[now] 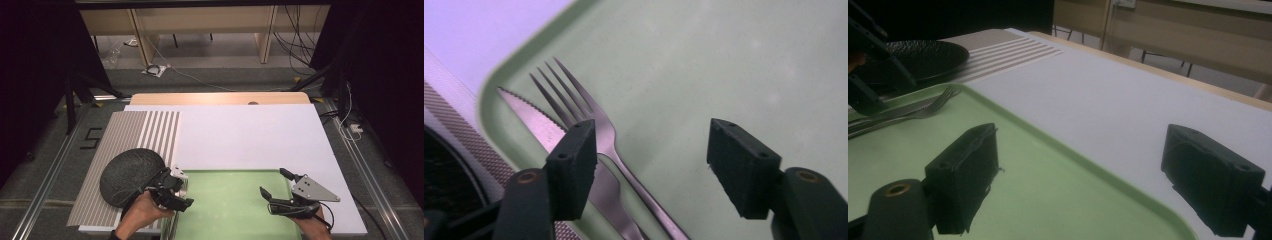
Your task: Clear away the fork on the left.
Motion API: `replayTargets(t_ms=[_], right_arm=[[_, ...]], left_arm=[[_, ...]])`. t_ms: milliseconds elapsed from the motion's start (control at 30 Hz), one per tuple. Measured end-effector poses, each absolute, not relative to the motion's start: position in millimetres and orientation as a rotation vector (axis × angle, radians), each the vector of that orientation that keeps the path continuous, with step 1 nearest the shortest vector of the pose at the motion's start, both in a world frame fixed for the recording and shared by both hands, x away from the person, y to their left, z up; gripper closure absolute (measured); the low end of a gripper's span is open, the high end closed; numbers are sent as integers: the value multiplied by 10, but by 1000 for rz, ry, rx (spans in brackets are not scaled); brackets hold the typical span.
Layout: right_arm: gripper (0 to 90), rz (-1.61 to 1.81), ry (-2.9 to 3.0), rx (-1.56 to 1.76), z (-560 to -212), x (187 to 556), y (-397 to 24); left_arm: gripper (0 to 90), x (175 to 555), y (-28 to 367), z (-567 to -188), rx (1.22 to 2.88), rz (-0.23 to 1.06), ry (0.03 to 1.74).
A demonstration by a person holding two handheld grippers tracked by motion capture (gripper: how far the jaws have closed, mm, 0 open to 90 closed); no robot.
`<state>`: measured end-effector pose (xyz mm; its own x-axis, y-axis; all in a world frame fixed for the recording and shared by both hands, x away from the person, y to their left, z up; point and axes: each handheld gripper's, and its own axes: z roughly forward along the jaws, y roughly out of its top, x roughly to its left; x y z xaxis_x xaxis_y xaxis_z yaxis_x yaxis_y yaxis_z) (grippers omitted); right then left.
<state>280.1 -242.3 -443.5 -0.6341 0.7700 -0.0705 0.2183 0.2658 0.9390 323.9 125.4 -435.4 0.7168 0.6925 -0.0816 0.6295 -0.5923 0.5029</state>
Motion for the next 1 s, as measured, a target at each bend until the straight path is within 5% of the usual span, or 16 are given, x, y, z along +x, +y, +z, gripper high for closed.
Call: replayTargets(t_ms=[300, 1000], right_arm=[[160, 1367, 2014, 890, -4436, 2801, -2422], [160, 1366, 2011, 891, -4433, 2798, -2422]], left_arm=[[241, 3242, 1353, -4242, 2269, 218, 1076], [205, 3226, 1622, -4143, 2128, 332, 1171]])
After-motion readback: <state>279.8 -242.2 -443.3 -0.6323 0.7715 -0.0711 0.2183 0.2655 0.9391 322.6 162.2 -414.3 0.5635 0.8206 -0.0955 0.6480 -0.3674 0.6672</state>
